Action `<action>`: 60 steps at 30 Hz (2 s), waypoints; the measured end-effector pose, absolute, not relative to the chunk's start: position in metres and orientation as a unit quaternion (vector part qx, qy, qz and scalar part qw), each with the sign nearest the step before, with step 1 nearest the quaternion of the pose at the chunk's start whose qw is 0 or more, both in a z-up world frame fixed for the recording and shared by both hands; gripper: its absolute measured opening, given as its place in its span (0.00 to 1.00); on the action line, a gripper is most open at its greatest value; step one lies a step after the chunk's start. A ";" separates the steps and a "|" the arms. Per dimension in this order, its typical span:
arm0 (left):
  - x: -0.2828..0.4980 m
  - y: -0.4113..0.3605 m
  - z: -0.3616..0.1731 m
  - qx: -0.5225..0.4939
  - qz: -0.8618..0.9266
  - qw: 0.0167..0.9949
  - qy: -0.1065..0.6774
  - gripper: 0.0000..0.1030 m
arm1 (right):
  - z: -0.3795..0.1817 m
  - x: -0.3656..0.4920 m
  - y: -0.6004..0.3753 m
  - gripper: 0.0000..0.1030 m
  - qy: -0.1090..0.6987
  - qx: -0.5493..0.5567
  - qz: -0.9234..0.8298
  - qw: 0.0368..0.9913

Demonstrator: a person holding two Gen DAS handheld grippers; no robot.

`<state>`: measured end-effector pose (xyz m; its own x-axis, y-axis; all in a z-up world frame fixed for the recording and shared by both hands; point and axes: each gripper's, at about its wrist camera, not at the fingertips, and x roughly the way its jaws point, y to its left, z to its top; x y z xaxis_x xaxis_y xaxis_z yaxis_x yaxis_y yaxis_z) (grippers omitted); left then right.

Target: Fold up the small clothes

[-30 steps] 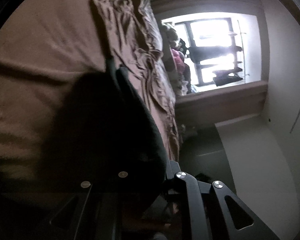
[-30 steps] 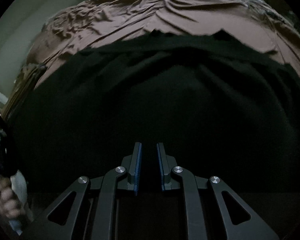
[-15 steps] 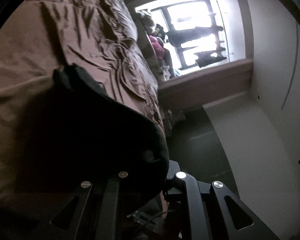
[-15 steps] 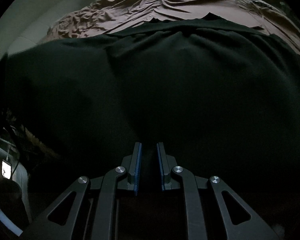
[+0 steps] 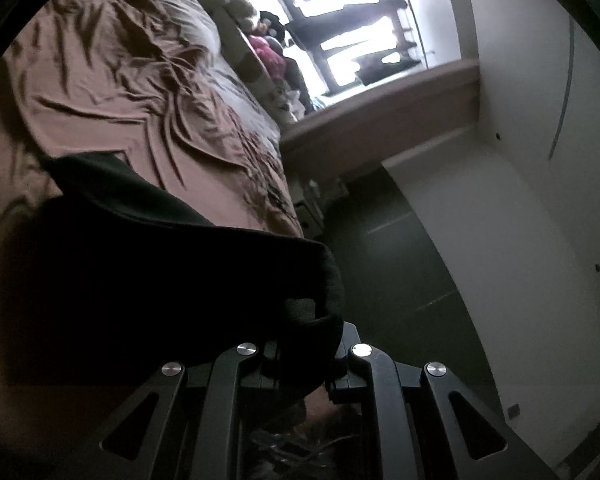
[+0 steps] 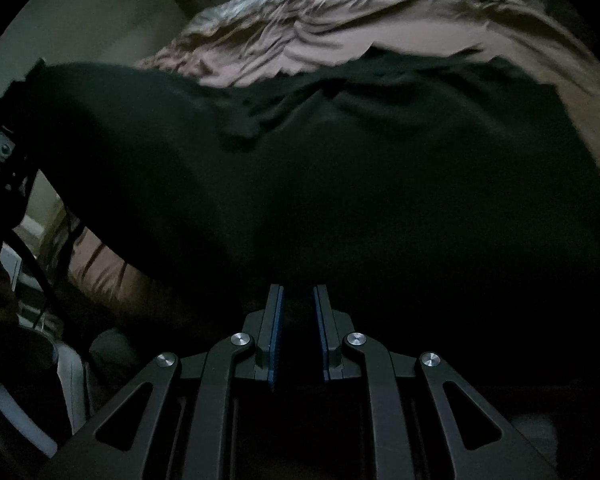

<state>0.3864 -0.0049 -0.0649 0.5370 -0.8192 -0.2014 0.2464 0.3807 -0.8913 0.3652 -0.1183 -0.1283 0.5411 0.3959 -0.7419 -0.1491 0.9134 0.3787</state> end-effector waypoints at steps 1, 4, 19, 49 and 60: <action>0.388 -0.010 -0.064 -0.429 -0.353 0.762 0.333 0.15 | -0.124 0.361 -0.126 0.17 0.447 0.140 0.153 0.870; 0.394 -0.031 -0.057 -0.414 -0.366 0.761 0.339 0.15 | -0.111 0.351 -0.155 0.53 0.423 0.156 0.136 0.882; 0.410 -0.151 -0.058 -0.357 -0.426 0.733 0.392 0.15 | -0.091 0.270 -0.251 0.57 0.378 0.238 0.091 0.890; 0.410 -0.306 -0.147 -0.284 -0.461 0.652 0.530 0.78 | -0.101 0.229 -0.322 0.57 0.399 0.293 0.039 0.868; 0.426 -0.234 -0.158 -0.310 -0.387 0.689 0.528 0.88 | -0.105 0.265 -0.298 0.57 0.412 0.271 0.064 0.868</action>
